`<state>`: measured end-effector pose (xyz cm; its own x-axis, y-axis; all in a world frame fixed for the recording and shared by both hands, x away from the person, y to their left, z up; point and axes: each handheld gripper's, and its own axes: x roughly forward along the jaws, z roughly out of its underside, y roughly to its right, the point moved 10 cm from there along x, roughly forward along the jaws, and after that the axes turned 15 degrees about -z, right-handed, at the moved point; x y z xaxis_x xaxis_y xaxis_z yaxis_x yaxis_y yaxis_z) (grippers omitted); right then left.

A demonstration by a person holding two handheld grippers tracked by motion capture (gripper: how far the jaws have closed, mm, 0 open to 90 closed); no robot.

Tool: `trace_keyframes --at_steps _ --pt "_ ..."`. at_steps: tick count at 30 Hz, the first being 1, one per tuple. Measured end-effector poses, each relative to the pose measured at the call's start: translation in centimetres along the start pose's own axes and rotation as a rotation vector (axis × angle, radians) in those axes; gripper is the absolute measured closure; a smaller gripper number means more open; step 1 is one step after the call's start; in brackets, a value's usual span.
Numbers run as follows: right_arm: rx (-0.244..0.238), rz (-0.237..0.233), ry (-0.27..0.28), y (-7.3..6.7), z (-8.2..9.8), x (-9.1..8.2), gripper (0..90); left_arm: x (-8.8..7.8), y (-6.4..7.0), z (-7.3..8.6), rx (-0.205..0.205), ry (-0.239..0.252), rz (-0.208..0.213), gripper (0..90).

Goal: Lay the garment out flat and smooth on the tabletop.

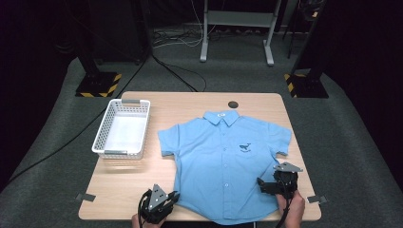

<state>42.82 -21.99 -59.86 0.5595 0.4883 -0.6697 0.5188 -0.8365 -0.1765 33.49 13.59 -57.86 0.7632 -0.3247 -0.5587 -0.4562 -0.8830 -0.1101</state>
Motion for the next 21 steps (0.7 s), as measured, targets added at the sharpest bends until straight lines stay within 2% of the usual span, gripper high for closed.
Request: trace_keyframes --at_steps 9,10,13,14,15,16,18,21 --pt "0.0 0.001 0.0 0.0 0.0 0.0 0.2 -0.3 -0.4 0.9 -0.004 -0.021 -0.009 77.6" --pt "0.0 0.0 0.0 0.0 0.0 0.0 0.2 -0.3 -0.5 1.1 -0.017 -0.03 -0.013 73.2" --pt "0.0 0.001 0.0 0.0 0.0 0.0 0.2 -0.6 -1.2 1.3 -0.081 -0.038 -0.023 48.5" --pt "0.0 0.001 0.0 0.0 0.0 0.0 0.2 -0.7 -1.6 1.1 -0.11 -0.034 -0.036 38.4" --pt "0.0 0.001 0.0 0.0 0.0 0.0 0.2 -0.9 -1.7 0.9 -0.118 -0.028 -0.041 29.5" --pt "0.0 0.001 0.0 0.0 0.0 0.0 0.2 -1.2 -1.8 0.5 -0.124 -0.009 -0.039 24.3" --pt "0.0 0.001 0.0 0.0 0.0 0.0 0.2 -1.7 -1.6 -0.7 -0.11 0.027 -0.048 19.0" --pt "0.0 0.001 0.0 0.0 0.0 0.0 0.2 -2.0 -0.5 -2.8 -0.06 0.068 -0.019 13.2"
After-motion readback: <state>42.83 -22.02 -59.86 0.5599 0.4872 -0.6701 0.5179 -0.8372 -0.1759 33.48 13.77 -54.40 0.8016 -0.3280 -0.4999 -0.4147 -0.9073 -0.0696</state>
